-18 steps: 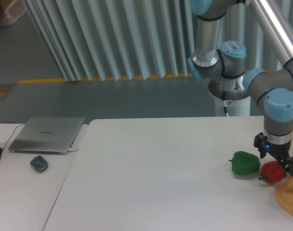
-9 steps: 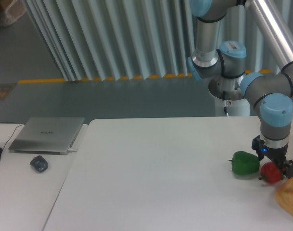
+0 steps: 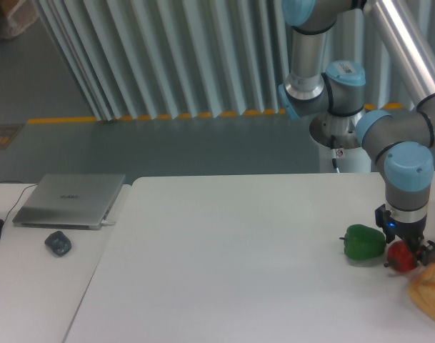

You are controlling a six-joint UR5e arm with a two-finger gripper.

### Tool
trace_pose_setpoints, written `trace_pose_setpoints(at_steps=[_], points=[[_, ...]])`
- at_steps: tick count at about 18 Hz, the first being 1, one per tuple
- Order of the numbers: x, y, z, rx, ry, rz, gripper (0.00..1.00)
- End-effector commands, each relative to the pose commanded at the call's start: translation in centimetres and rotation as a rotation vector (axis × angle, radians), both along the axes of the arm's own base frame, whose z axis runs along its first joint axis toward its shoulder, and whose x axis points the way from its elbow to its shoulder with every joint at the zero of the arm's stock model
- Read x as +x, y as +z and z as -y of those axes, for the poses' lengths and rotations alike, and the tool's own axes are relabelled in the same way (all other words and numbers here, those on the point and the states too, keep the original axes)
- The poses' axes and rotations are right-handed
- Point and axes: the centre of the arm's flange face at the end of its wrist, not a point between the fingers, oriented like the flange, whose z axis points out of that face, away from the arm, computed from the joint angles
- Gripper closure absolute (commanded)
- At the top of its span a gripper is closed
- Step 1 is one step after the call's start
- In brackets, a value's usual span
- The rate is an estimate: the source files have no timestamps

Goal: Place the red peppers in a basket

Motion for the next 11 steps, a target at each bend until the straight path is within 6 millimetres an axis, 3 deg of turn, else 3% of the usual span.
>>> trace_pose_setpoints(at_steps=[3,7,9,11], points=[[0.2,0.2,-0.4,0.003,-0.008,-0.004,0.56],[-0.2,2.2,-0.2,0.025,-0.003,-0.026,0.60],[-1.1,3.8,1.0,0.035,-0.016,-0.036,0.60],[-3.2,6.1,4.6,0.033,-0.053,-0.021,0.60]])
